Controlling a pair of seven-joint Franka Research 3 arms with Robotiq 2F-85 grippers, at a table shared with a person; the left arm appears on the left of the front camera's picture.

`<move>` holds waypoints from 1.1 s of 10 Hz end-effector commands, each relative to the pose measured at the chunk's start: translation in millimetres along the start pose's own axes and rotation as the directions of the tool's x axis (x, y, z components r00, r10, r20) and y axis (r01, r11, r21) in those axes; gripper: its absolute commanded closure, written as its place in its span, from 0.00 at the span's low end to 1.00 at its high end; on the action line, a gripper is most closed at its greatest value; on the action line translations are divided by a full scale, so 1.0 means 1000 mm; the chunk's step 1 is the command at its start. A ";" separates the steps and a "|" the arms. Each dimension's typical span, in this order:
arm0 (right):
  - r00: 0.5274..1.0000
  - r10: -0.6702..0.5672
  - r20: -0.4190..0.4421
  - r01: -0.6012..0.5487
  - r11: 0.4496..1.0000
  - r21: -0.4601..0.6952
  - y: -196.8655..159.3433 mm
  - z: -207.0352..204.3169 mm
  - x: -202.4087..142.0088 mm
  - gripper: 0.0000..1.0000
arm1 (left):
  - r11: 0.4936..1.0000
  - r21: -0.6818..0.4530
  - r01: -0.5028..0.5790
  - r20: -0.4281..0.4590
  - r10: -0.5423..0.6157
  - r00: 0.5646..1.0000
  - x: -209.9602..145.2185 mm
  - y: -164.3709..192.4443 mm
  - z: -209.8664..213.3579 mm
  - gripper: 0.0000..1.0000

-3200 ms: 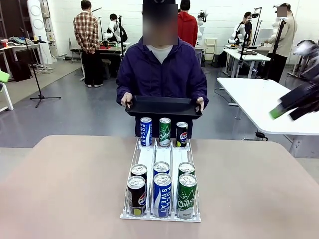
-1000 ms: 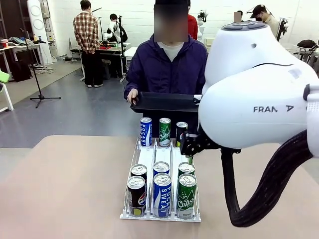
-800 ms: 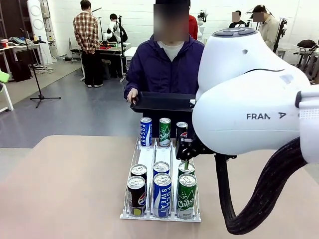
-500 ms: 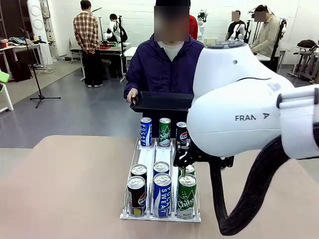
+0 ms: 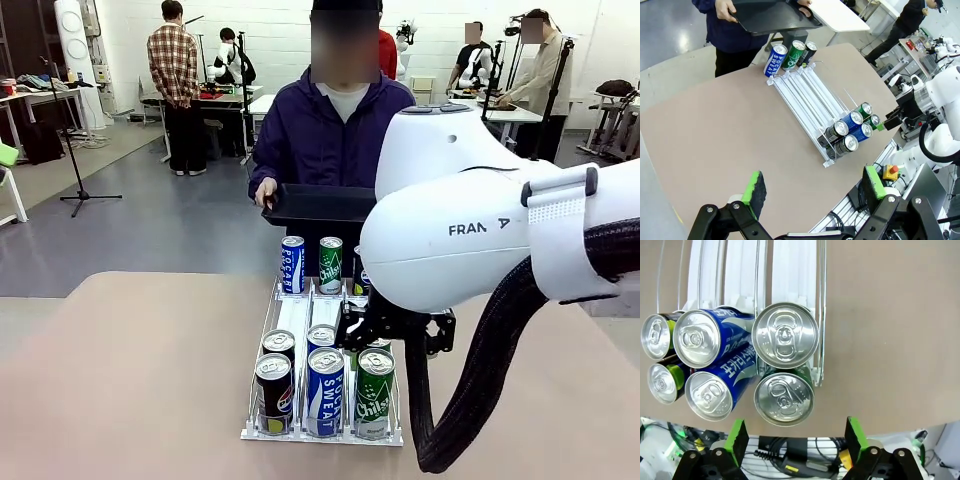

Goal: Retrieve and hand over the desired beverage to the person.
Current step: Pick up a can of the same type that the person held from the Automatic Can Dispenser.

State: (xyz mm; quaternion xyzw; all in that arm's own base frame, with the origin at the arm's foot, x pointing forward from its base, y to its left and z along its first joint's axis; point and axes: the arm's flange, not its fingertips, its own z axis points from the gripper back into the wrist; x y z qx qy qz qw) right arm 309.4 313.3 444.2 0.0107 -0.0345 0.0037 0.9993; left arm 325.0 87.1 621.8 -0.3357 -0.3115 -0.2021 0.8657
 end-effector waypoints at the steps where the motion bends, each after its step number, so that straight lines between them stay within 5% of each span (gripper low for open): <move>1: 1.000 0.016 -0.026 -0.015 1.000 0.020 0.001 -0.001 0.006 0.00 | 1.000 -0.016 0.018 0.012 -0.017 1.000 0.001 0.001 0.001 0.00; 11: 0.999 0.040 -0.022 -0.040 0.999 0.006 0.002 -0.027 0.030 0.00 | 1.000 -0.016 0.018 0.012 -0.017 1.000 0.001 0.001 0.001 0.00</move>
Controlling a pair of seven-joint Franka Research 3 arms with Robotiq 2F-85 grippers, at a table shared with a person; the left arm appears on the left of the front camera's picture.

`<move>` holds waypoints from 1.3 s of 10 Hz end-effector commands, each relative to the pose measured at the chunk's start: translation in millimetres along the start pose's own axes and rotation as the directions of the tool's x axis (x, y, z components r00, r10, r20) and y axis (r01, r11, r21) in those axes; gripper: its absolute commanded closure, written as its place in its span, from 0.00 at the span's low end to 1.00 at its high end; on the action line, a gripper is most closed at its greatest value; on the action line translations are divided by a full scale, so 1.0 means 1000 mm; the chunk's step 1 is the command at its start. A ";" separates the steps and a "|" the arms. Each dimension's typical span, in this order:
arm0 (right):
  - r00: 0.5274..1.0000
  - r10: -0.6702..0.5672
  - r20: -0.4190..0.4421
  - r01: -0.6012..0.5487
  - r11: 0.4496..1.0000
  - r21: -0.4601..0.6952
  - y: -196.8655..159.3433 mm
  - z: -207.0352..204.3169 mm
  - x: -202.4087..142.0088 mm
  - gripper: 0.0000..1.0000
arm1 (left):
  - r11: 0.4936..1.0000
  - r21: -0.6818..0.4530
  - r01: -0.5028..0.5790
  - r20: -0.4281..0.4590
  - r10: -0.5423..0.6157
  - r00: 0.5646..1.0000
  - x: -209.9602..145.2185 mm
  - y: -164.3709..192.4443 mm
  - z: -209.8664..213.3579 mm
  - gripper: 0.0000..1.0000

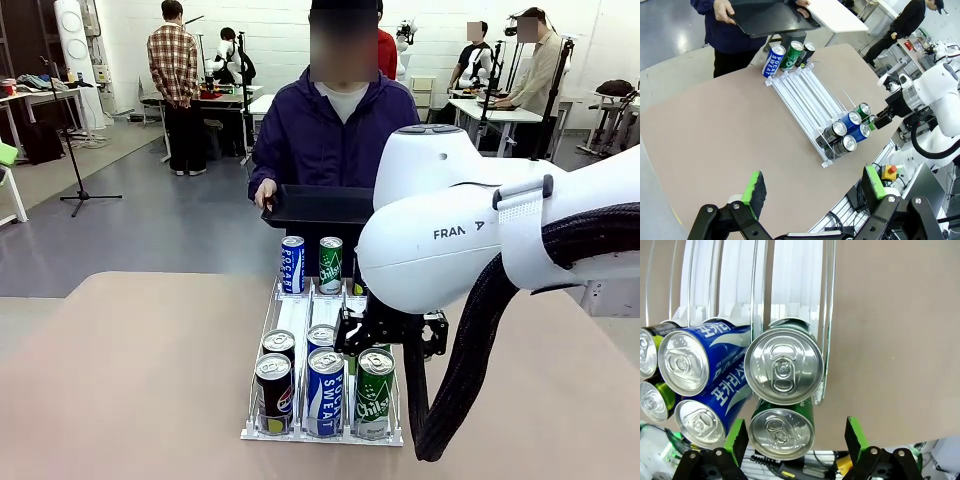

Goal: Retrieve and hand over the desired beverage to the person.
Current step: Pick up a can of the same type that the person held from the Automatic Can Dispenser.

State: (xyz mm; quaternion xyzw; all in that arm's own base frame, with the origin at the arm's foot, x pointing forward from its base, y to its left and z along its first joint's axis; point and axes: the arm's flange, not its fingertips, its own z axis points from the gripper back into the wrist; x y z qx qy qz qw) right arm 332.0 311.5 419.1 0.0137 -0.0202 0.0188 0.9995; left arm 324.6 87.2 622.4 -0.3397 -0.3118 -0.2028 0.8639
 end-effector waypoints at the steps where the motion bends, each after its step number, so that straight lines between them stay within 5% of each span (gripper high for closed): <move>1: 1.000 0.008 0.001 -0.008 1.000 -0.001 0.004 -0.002 0.011 0.00 | 1.000 -0.008 0.018 0.009 -0.018 1.000 0.001 0.002 0.000 0.00; 3: 1.000 0.018 -0.015 -0.018 1.000 0.006 0.004 -0.001 0.010 0.00 | 1.000 -0.008 0.018 0.009 -0.018 1.000 0.001 0.002 0.000 0.00; 4: 0.999 0.049 -0.002 -0.049 0.999 0.011 0.004 -0.001 0.010 0.58 | 1.000 -0.008 0.018 0.009 -0.018 1.000 0.001 0.002 0.000 0.00; 7: 0.998 0.061 -0.011 -0.061 0.998 0.027 0.006 -0.001 0.009 0.64 | 1.000 -0.008 0.018 0.009 -0.018 1.000 0.001 0.002 0.000 0.00; 8: 0.998 0.059 -0.016 -0.059 0.998 0.029 0.006 -0.001 0.009 0.75 | 1.000 -0.008 0.018 0.009 -0.018 1.000 0.001 0.002 0.000 0.00; 9: 0.998 0.060 -0.023 -0.059 0.998 0.032 0.007 -0.001 0.008 1.00 | 1.000 -0.008 0.018 0.009 -0.018 1.000 0.001 0.002 0.000 0.00; 13: 0.997 0.072 -0.023 -0.072 0.997 0.019 0.010 0.011 -0.001 1.00 | 1.000 -0.008 0.018 0.009 -0.018 1.000 0.001 0.002 0.000 0.00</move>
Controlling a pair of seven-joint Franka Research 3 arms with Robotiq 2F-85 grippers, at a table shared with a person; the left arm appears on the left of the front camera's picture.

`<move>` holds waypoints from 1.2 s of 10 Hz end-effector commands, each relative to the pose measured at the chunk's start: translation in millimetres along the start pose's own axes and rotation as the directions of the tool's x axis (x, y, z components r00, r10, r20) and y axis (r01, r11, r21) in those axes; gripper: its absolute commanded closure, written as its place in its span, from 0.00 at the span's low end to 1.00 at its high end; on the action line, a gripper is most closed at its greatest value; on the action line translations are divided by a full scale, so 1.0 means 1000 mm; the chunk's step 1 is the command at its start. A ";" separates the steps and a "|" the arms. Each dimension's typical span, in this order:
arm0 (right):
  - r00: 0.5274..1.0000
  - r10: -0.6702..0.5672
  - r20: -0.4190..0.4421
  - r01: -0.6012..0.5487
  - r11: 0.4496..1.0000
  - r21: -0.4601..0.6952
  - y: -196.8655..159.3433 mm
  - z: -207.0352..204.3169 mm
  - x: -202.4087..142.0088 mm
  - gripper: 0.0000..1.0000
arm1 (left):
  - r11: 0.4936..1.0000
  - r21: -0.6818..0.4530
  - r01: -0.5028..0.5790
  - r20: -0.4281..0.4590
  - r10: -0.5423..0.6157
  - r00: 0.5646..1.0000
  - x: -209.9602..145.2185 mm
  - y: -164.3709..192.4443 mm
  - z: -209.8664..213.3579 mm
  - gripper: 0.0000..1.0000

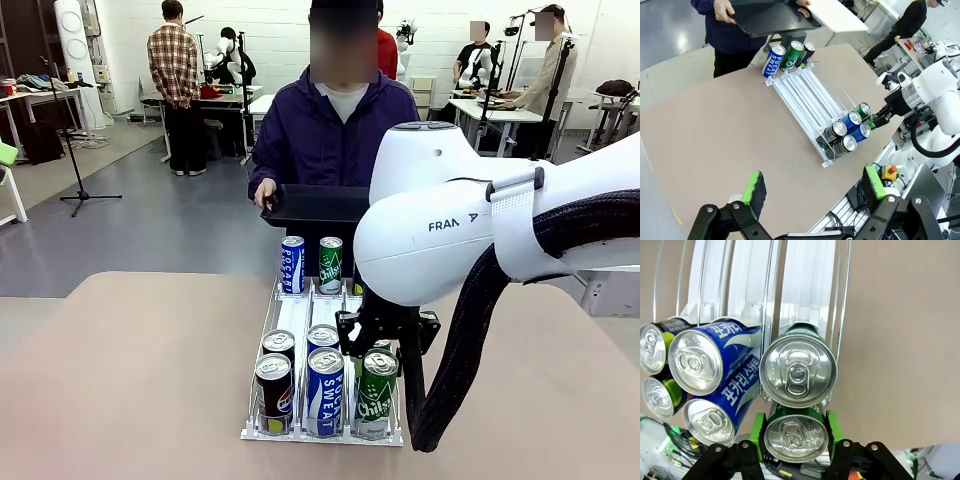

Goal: Retrieve and hand over the desired beverage to the person.
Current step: Pick up a can of the same type that the person held from the Automatic Can Dispenser.

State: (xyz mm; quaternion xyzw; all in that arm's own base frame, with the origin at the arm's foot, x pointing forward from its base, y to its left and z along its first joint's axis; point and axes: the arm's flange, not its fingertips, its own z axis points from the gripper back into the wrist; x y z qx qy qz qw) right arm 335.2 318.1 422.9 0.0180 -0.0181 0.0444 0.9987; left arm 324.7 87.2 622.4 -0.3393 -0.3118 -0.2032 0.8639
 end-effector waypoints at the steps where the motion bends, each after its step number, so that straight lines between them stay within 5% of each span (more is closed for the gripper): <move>1: 0.998 0.045 -0.034 -0.045 0.999 -0.019 0.008 0.023 -0.013 1.00 | 1.000 -0.009 0.017 0.009 -0.017 1.000 0.001 0.002 0.000 0.00; 8: 0.971 0.010 0.238 0.006 0.998 -0.067 0.046 0.222 -0.056 1.00 | 1.000 -0.009 0.017 0.009 -0.017 1.000 0.001 0.002 0.000 0.00; 12: 0.975 -0.025 0.223 0.042 0.996 -0.072 0.050 0.300 -0.004 1.00 | 1.000 -0.009 0.017 0.009 -0.017 1.000 0.001 0.002 0.000 0.00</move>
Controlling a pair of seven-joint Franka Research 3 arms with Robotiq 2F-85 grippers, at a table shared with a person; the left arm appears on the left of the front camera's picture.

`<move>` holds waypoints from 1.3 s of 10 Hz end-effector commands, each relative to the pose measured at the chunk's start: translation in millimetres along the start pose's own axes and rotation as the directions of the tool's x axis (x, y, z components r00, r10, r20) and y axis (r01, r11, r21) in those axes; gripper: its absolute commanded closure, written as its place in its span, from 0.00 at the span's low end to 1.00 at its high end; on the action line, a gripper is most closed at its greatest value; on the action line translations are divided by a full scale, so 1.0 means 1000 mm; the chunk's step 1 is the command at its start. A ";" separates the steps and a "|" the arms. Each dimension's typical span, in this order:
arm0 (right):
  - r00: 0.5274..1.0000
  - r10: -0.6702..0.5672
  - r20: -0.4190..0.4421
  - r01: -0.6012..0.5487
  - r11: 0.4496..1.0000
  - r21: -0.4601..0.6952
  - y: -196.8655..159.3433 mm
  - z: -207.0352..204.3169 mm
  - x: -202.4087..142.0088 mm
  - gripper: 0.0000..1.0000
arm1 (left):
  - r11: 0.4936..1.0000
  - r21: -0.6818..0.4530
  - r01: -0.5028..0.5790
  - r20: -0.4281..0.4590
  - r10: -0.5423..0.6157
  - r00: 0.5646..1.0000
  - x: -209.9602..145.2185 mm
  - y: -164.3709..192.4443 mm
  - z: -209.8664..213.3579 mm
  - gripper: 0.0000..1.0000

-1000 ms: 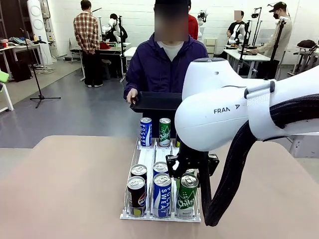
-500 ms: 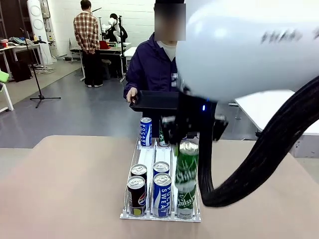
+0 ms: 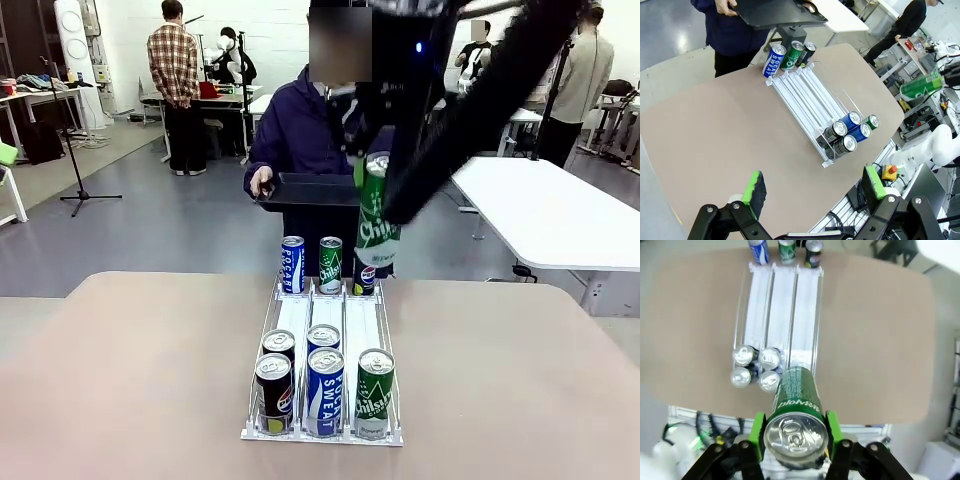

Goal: Retrieve and hand over the desired beverage to the person.
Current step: Pick up a can of the same type that the person held from the Automatic Can Dispenser.

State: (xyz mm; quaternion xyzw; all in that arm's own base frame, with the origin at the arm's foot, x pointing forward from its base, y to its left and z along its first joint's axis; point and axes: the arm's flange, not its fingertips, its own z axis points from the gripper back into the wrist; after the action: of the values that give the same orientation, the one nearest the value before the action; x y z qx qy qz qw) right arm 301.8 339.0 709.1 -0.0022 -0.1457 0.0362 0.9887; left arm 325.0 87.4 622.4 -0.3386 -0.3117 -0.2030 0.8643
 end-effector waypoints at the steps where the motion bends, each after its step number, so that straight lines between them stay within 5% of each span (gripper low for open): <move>1: 0.998 -0.028 -0.049 0.029 1.000 0.009 0.016 0.013 0.035 1.00 | 1.000 -0.010 0.017 0.010 -0.017 1.000 0.000 0.001 0.000 0.00; 6: 0.994 -0.040 -0.099 0.045 0.998 0.049 0.022 0.001 0.089 1.00 | 1.000 -0.010 0.017 0.010 -0.017 1.000 0.000 0.001 0.000 0.00; 13: 0.994 -0.012 -0.109 0.021 0.997 0.079 0.016 -0.013 0.083 1.00 | 1.000 -0.010 0.017 0.010 -0.017 1.000 0.000 0.001 0.000 0.00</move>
State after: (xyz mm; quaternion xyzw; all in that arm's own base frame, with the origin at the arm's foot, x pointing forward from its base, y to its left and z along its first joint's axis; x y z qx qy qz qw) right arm 385.2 363.5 720.1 0.0385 -0.0832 0.0350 0.9952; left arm 325.1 87.4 622.4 -0.3381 -0.3116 -0.2030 0.8645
